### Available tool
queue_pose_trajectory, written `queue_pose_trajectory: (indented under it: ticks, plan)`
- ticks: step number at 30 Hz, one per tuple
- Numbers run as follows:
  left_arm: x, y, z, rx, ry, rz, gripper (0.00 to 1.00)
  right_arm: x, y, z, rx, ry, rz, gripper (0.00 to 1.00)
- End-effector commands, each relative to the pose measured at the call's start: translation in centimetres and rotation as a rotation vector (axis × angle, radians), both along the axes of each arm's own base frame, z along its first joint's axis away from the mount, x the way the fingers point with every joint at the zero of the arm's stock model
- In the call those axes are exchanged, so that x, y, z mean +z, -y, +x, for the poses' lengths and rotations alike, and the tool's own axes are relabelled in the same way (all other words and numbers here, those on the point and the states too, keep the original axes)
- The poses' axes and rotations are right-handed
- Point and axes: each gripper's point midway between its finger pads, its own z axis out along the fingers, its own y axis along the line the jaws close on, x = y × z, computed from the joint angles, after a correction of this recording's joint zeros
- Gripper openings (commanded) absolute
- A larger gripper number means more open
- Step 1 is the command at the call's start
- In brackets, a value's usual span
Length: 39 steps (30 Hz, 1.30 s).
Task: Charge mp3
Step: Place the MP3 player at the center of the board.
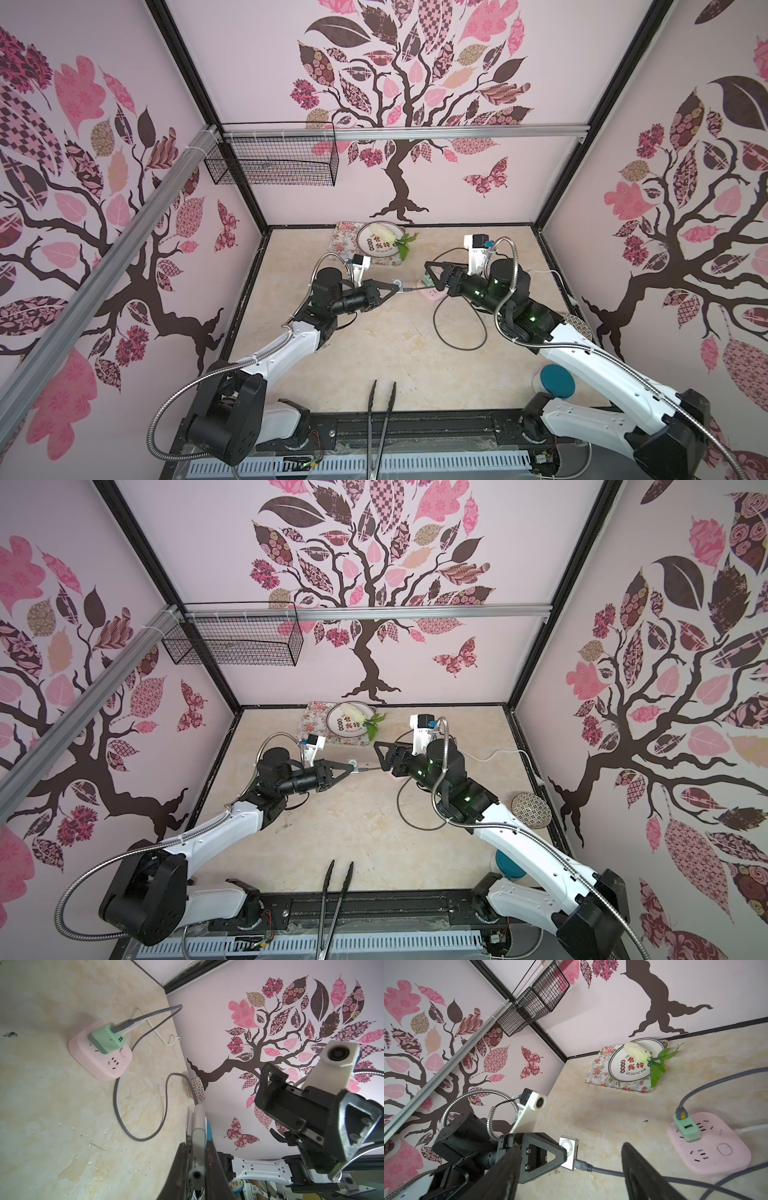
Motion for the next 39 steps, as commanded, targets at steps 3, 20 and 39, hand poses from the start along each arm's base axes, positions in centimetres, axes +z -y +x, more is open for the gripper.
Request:
queue_pose_trajectory:
  ticks: [3,20,39]
  plan:
    - [-2.3,-0.4,-0.7,-0.004,-0.042,0.035,0.00,-1.7,1.9,2.5,-0.040,-0.060,-0.080,0.78]
    - [-11.7,0.3,-2.4,-0.038,-0.274,0.140,0.00,-9.2,7.8,5.8,-0.221,-0.283,-0.189,0.81]
    - [-19.6,0.4,-3.2,-0.069,-0.411,0.404,0.11,-12.1,11.5,6.4,-0.293,-0.355,-0.134,0.81]
